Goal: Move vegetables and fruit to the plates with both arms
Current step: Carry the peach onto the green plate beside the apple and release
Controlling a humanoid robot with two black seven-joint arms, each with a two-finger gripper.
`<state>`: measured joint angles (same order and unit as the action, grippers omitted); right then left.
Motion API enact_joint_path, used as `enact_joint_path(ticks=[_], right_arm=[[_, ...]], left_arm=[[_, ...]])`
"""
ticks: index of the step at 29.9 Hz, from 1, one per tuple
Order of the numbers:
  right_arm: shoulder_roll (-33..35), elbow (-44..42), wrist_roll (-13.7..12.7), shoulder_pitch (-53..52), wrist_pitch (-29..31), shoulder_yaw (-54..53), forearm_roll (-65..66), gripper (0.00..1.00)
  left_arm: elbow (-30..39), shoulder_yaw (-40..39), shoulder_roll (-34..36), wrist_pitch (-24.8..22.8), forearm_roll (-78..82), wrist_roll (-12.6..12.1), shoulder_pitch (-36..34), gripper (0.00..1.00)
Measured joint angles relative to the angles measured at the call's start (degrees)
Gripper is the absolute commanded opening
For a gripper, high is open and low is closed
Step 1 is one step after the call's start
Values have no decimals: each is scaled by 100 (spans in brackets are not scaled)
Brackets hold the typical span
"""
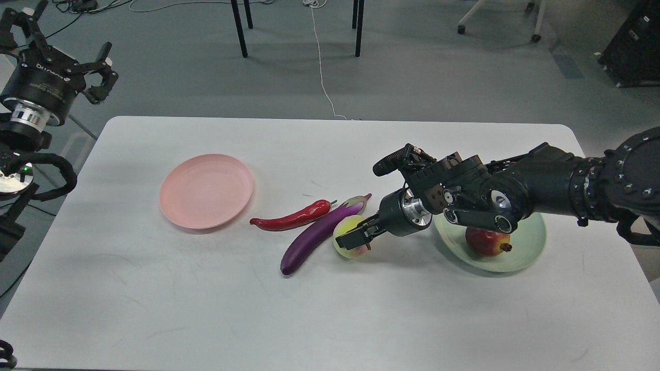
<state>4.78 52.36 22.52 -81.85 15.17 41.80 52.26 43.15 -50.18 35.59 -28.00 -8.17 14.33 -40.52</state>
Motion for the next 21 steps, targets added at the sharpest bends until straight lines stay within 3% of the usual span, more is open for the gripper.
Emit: enact_joint_path(ticks=[5, 10, 15, 21], right_arm=[[434, 271, 10, -454, -11, -78, -29, 55], [1370, 640, 9, -775, -11, -40, 51, 55], [2332, 686, 7, -518, -11, 97, 89, 56], [3163, 670, 6, -149, -55, 131, 175, 65]], left_arm=[[3, -15, 0, 0, 0, -2, -4, 98], [30, -19, 0, 0, -9, -10, -25, 98], [59, -19, 0, 0, -2, -17, -26, 98], [70, -10, -7, 0, 8, -27, -26, 98]])
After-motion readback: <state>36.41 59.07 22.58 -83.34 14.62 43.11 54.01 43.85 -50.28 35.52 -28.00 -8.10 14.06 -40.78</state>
